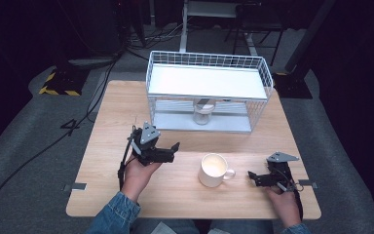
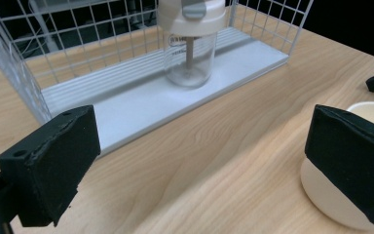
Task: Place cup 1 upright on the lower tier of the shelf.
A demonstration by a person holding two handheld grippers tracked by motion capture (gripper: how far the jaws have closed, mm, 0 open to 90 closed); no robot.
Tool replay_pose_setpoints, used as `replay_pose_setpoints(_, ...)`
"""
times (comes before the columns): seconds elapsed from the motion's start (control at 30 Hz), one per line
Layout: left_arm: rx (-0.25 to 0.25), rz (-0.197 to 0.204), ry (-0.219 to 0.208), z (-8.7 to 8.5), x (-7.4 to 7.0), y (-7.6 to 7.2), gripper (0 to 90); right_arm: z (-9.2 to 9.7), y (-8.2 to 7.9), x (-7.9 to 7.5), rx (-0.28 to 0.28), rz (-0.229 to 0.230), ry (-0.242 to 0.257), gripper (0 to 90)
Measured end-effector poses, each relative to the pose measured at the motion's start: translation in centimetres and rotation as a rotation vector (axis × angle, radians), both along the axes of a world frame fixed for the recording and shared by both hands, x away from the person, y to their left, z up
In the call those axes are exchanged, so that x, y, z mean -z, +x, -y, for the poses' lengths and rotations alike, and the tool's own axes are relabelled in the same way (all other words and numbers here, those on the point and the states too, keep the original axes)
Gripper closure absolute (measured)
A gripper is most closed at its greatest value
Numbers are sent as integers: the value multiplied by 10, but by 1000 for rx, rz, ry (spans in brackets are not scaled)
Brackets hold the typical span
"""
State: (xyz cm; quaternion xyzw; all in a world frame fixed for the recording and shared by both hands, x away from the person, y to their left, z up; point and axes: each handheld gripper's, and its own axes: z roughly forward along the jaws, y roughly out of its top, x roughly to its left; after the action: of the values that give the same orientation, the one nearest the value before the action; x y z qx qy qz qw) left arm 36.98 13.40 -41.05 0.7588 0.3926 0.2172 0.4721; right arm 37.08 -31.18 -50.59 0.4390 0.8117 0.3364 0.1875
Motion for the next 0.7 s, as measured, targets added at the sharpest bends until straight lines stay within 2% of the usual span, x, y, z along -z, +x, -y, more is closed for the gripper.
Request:
replay_pose_setpoints(0.2,-16,-13,3,-11,7,-11,2,-1,0,0,4,0,-1,10)
replay_pose_setpoints(0.33,-28,-37,12,-17,11,-14,7,0,0,0,4,0,0,10)
replay_pose_setpoints(0.43,-38,-40,61,-25,19,-19,13,0,0,0,4,-1,-1,9)
replay_pose_setpoints(0.5,-39,-44,71,-27,21,-20,16,0,0,0,4,-1,-1,9)
replay_pose_setpoints(0.53,-49,-62,92,-31,25,-21,16,0,0,0,3,-1,1,9)
replay_pose_setpoints(0.6,-57,-76,82,-34,30,-23,25,0,0,0,3,-1,2,9)
replay_pose_setpoints(0.67,-56,-83,89,-36,33,-23,25,0,0,0,2,-2,2,9)
replay_pose_setpoints(0.7,-64,-100,91,-39,37,-24,25,0,0,0,3,-2,3,9)
